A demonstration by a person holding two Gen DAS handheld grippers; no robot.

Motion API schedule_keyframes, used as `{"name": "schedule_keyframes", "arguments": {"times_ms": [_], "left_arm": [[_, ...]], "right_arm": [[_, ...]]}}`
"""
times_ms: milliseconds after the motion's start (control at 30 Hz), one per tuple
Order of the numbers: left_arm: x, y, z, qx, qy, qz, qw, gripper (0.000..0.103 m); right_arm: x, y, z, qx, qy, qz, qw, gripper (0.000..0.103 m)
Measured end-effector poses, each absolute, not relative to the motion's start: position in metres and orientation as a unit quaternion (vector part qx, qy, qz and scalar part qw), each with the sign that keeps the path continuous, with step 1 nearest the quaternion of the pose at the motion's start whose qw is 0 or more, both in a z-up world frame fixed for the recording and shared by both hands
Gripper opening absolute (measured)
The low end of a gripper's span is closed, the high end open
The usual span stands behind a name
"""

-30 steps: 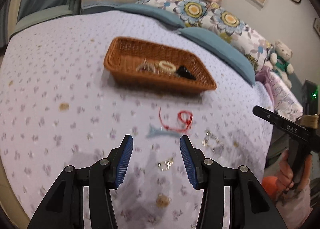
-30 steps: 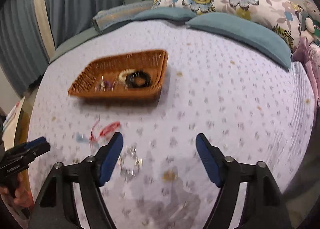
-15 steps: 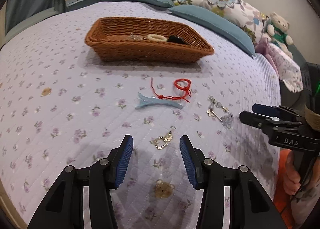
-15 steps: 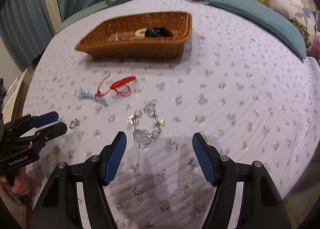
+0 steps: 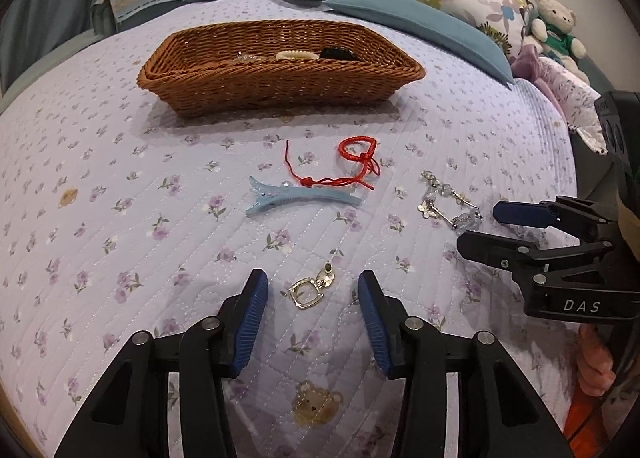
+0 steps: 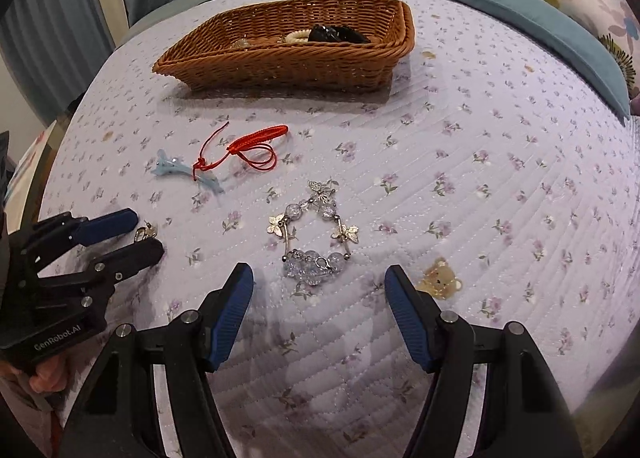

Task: Organize jewelry
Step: 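Grasp the crystal charm bracelet with the right tool while the left tool grasps a gold earring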

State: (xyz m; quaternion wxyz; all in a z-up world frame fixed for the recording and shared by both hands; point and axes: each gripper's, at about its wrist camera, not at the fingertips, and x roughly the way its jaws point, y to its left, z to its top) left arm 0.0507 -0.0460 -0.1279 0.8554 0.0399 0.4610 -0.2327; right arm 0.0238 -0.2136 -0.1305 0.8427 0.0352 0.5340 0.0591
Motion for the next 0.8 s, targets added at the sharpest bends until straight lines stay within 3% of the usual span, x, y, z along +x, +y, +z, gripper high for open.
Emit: {"name": "schedule_keyframes", "arguments": {"times_ms": [67,133,300,400,500,567,800], "left_arm": [[0.050,-0.047,-0.129,0.042,0.461,-0.232,0.855,0.043],[0.049,-0.048,-0.129,0.046,0.459,-0.233,0.856,0.034],[0.046,-0.053,-0.129,0.058,0.456,-0.242,0.854,0.016],[0.045,-0.054,-0.129,0.060,0.453,-0.242,0.856,0.016],[0.044,-0.054,-0.128,0.057,0.452,-0.246,0.856,0.016],[0.043,-0.053,-0.127,0.055,0.452,-0.250,0.854,0.016],[0.044,-0.045,-0.123,0.029,0.451,-0.259,0.854,0.016]], "right_arm": [[0.025,-0.214,-0.132,0.036,0.536,0.058,0.841,0.072],[0.026,-0.212,-0.132,0.031,0.535,0.055,0.842,0.072],[0.033,-0.202,-0.136,-0.004,0.533,0.039,0.845,0.052],[0.034,-0.200,-0.136,-0.006,0.530,0.048,0.847,0.028],[0.034,-0.203,-0.134,0.009,0.528,0.060,0.847,0.024],[0.033,-0.206,-0.133,0.022,0.528,0.066,0.846,0.012],[0.028,-0.211,-0.122,0.053,0.512,0.087,0.853,0.012]]}}
